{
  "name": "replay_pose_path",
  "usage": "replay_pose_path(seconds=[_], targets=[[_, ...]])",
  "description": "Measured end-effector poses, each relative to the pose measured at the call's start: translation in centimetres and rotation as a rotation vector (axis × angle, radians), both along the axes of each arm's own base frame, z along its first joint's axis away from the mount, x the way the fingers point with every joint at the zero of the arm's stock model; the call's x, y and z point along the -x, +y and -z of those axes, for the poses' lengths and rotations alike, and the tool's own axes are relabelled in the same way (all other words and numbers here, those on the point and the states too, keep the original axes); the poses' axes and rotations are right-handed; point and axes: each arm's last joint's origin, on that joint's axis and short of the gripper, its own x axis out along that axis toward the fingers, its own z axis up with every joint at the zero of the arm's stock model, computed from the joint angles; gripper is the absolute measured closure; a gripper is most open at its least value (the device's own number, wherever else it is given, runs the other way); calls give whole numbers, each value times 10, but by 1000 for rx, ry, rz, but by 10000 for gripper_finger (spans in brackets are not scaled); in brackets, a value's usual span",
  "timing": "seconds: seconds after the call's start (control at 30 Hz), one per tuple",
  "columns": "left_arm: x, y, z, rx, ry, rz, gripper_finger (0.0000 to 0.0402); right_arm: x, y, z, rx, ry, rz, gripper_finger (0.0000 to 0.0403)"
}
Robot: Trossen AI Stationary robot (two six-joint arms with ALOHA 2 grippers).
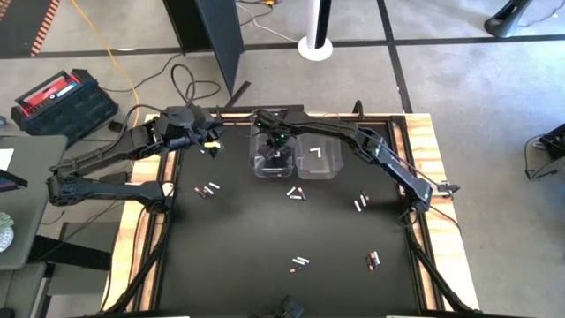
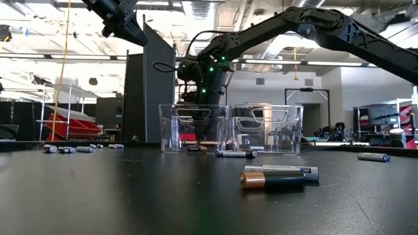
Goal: Sort batteries
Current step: Put the black battery into the left transparent bin, then put the white battery into the right transparent bin
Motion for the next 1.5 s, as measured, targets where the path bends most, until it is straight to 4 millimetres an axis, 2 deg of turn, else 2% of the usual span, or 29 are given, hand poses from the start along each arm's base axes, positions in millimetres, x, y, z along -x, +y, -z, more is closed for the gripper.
replay_pose_path(seconds=[0.57, 0.63, 0.9, 1.03, 1.13, 1.33, 1.5], targets=[[1, 0, 2, 8, 18, 0, 299, 1, 1, -3, 1, -3, -2, 320], [1, 0, 2, 8, 18, 0, 299, 3, 0, -15, 11, -26, 2, 320], [1, 0, 2, 8, 18, 1, 299, 28, 12, -104, 83, -176, -15, 321], [1, -1, 2, -5, 34, 15, 299, 48, 34, -143, 161, -169, -52, 321], [-1, -4, 3, 27, 14, 19, 299, 68, 51, -159, 214, -160, -51, 321], [-5, -15, 3, 87, -24, 47, 299, 119, 89, -158, 198, -235, -21, 321], [-14, -27, 5, 117, -32, 108, 299, 172, 136, -139, 124, -334, 30, 321]])
